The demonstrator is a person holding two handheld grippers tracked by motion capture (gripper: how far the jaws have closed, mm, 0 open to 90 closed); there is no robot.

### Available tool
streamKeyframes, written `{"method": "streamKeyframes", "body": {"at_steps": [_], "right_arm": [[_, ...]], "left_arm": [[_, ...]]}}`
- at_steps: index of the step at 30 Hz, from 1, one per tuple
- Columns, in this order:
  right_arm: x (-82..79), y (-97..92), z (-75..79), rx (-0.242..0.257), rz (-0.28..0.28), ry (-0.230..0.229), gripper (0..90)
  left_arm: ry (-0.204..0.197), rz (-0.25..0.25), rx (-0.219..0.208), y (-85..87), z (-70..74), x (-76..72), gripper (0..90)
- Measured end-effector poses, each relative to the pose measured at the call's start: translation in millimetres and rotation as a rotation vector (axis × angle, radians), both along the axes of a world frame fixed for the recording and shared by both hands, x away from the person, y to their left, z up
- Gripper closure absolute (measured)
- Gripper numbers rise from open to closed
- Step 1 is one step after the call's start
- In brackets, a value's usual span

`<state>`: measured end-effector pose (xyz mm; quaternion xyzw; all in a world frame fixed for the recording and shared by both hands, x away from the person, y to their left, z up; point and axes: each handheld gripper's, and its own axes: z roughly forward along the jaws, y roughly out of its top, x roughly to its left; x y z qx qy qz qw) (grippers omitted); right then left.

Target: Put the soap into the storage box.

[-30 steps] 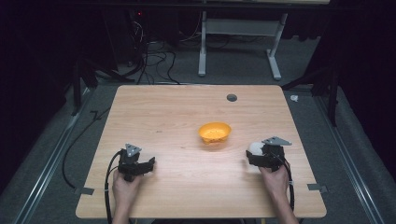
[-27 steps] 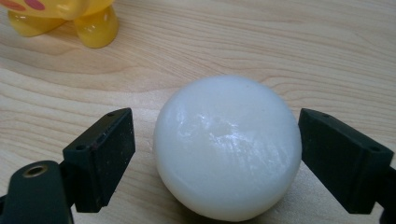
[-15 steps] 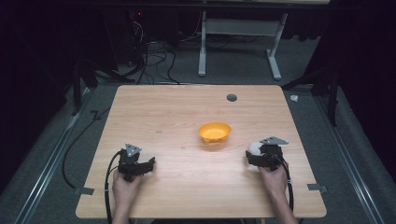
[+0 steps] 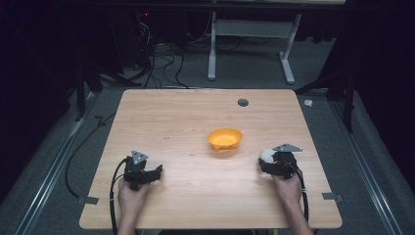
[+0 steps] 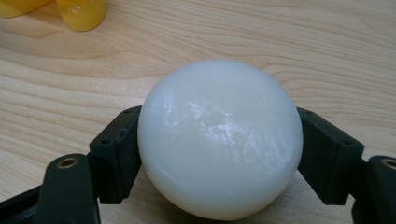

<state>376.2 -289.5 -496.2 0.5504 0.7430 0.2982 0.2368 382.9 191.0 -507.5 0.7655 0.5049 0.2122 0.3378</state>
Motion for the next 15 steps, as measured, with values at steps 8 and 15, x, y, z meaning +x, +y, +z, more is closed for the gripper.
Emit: {"method": "streamKeyframes", "body": {"at_steps": [8,15], "right_arm": [[-0.3,-0.9,0.5,0.017,-0.004,0.002,24.8],[-1.6,-1.2,2.6,0.026,0.003,-0.002,24.8]], "left_arm": [[0.000,0.001,0.001,0.0,0.0,0.0,21.4],[-0.001,0.002,-0.001,-0.2,-0.1,0.0,21.4]]}}
